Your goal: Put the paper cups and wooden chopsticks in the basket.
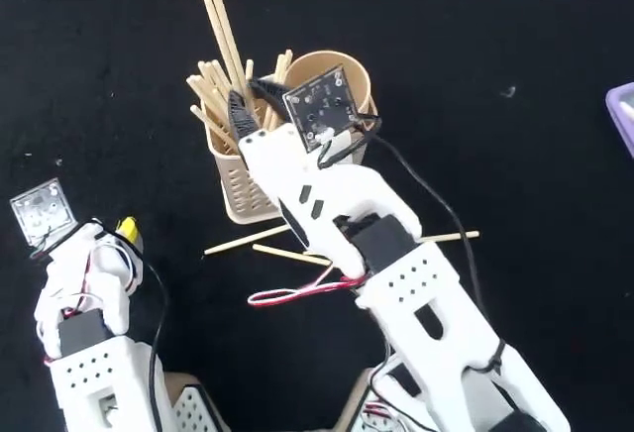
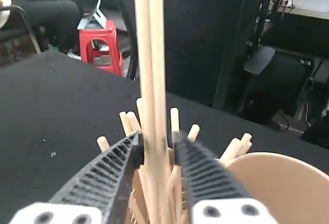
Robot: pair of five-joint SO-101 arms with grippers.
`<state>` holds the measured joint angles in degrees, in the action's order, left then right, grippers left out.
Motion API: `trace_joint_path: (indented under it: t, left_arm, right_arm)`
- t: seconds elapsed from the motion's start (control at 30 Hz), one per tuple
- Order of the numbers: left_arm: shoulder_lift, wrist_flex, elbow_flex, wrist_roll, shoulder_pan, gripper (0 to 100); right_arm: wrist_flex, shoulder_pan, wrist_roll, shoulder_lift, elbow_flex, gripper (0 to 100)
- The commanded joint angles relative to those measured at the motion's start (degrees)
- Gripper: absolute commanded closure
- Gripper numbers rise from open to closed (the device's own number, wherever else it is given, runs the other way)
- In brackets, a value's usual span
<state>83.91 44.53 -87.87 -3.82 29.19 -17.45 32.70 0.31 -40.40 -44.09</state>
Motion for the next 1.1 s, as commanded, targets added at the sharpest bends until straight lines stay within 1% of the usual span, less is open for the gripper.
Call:
trace_joint_path:
  t: [0.0, 0.1, 0.2, 0.23, 0.37, 0.47, 0.57, 0.63, 0.73, 0.8, 0.87, 0.97, 1.07]
  left_arm:
    - [0.44, -0.35, 1.89, -0.18, -0.4, 78]
    - [0.44, -0.35, 1.89, -0.18, -0.4, 78]
    - [0.44, -0.35, 1.89, -0.18, -0.4, 78]
    - [0.44, -0.35, 1.89, -0.18, -0.4, 78]
    - [0.44, -0.35, 1.89, -0.18, -0.4, 78]
    - [0.44, -0.35, 1.89, -0.18, -0.4, 78]
    - [0.44, -0.44, 1.89, -0.18, -0.4, 78]
    - [0.44, -0.44, 1.89, -0.18, -0.4, 78]
    - [0.44, -0.44, 1.89, -0.18, -0.4, 78]
    - [0.44, -0.44, 1.89, -0.18, -0.4, 78]
    - [0.44, -0.44, 1.89, -0.18, -0.4, 78]
    - [0.44, -0.44, 1.89, -0.18, -0.4, 78]
    - [0.44, -0.44, 1.8, -0.18, -0.4, 78]
  right_arm:
    - [-4.22, -0.88, -0.09, 0.13, 3.65, 79.2]
    - [-9.67, -0.97, -0.09, -0.66, 9.1, 83.7]
    - [-18.73, -0.7, 0.18, -3.82, 14.55, 86.7]
    - [-22.42, -0.7, 1.41, -4.97, 16.22, 87.5]
    - [-38.77, -0.62, 11.16, -9.89, 22.2, 89.7]
    - [-53.01, -0.88, 17.58, -13.49, 24.13, 89.7]
    - [-64.7, -0.97, 24.35, -15.34, 20.79, 89.6]
    - [-69.19, -0.97, 29.1, -15.34, 15.16, 89.4]
    - [-69.89, -1.05, 32.62, -15.52, 4.35, 88.3]
    - [-67.43, -1.05, 34.37, -15.34, -2.51, 83.5]
    - [-62.51, -1.05, 37.27, -15.34, -9.98, 79.5]
    - [-53.27, -1.41, 42.64, -15.25, -20.97, 79.6]
    - [-43.6, -5.36, 46.33, -15.25, -28.53, 79.3]
